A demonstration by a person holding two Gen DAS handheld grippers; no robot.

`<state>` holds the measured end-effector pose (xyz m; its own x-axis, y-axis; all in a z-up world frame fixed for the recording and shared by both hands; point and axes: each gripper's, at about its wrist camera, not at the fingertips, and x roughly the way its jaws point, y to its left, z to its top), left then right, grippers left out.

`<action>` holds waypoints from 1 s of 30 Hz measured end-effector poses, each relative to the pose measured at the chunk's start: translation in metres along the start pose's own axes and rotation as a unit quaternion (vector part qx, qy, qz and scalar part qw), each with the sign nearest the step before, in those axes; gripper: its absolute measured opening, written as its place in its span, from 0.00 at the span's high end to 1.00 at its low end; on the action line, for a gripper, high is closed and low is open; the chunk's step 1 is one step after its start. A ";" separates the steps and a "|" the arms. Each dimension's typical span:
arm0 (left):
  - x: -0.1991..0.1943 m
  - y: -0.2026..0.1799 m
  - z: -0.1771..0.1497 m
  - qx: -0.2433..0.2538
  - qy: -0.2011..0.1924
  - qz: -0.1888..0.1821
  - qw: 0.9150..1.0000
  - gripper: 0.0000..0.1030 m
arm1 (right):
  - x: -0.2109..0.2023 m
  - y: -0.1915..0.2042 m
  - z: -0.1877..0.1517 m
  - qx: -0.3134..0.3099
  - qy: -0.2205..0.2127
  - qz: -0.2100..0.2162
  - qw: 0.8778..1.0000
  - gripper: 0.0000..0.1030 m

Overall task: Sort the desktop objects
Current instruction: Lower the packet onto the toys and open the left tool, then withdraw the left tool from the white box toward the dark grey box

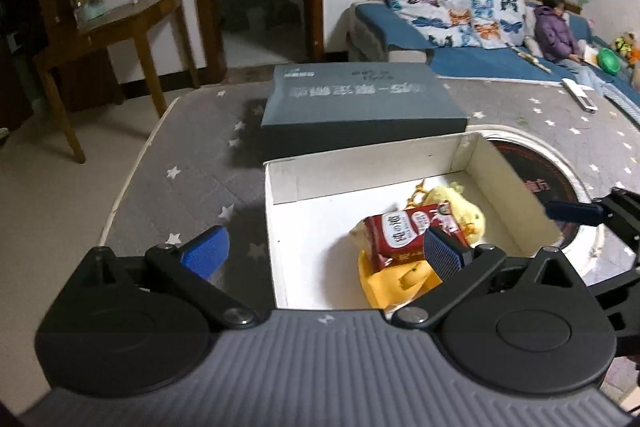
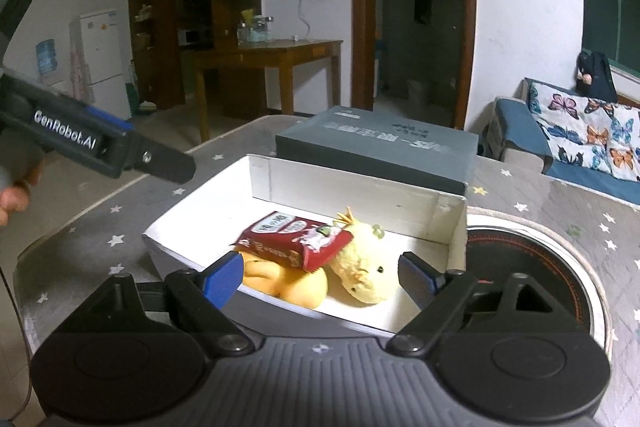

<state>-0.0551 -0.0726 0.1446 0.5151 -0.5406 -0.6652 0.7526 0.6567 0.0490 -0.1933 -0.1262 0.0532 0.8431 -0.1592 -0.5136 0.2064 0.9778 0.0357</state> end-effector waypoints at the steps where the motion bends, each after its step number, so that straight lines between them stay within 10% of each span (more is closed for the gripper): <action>1: 0.003 -0.001 0.000 0.001 0.002 0.002 1.000 0.00 | 0.001 -0.002 0.000 0.003 0.001 0.000 1.000 0.16; 30: 0.076 -0.003 0.011 -0.003 0.076 -0.017 0.997 0.00 | 0.030 -0.030 0.016 0.053 0.022 0.003 0.998 0.13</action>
<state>-0.0134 -0.1211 0.1019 0.4199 -0.4773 -0.7719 0.7661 0.6424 0.0196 -0.1662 -0.1625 0.0498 0.8220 -0.1453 -0.5506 0.2548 0.9586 0.1273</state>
